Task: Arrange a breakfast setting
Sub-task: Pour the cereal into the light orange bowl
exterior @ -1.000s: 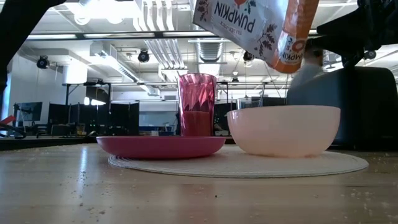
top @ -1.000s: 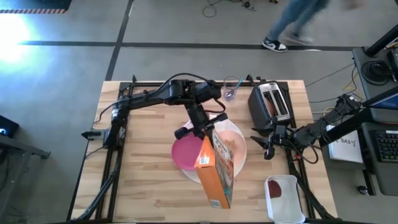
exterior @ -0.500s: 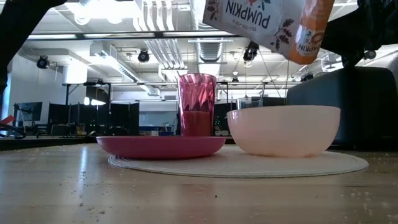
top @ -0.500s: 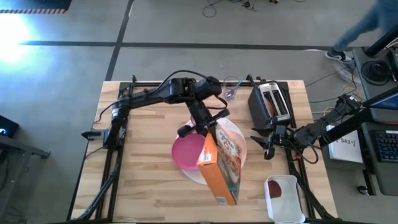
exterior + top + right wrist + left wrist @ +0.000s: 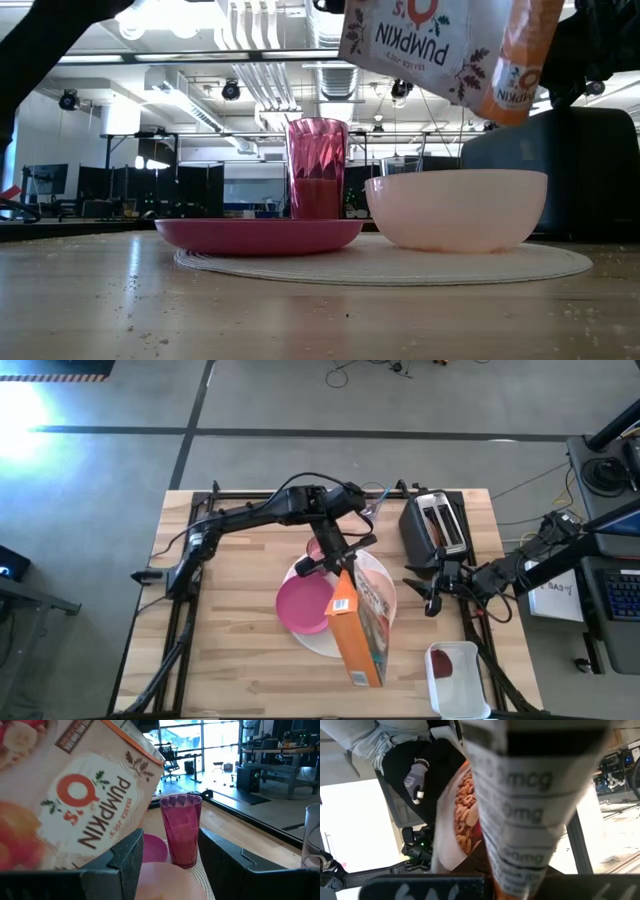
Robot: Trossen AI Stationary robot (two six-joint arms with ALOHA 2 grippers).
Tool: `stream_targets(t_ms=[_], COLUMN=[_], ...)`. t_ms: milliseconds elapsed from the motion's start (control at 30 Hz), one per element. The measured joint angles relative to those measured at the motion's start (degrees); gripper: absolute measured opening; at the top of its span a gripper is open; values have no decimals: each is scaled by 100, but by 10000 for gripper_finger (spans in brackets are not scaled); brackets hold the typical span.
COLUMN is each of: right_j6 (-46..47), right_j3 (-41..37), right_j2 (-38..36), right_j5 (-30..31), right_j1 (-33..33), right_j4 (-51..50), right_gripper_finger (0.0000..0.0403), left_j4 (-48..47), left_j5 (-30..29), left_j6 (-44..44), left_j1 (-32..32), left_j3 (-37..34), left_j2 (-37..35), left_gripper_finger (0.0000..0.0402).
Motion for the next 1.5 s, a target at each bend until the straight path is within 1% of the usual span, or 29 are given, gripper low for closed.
stream_targets(t_ms=[200, 500, 867, 1100, 1233, 1333, 1500], right_j6=[0, 0, 0, 0, 0, 0, 1], right_j3=[0, 0, 0, 0, 0, 0, 0], right_j2=[0, 0, 0, 0, 0, 0, 0], right_j5=[0, 1, 0, 0, 0, 1, 1], right_j1=[0, 0, 0, 0, 0, 0, 0], right_j4=[-2, -2, -2, 0, -2, -2, 0], right_gripper_finger=[178, 178, 178, 178, 178, 178, 178], left_j4=[189, 138, -203, -225, -469, -910, -2105], left_j5=[58, 63, 180, 380, 450, 471, 417], left_j6=[5, 18, 484, 1364, 1827, 2257, 3075], left_j1=[37, 54, 99, 199, 212, 212, 214], left_j3=[4, 4, 4, 7, 7, 7, 7], left_j2=[55, 29, 21, 12, -3, -65, -250], left_gripper_finger=[0, 0, 0, 0, 0, 0, 0])
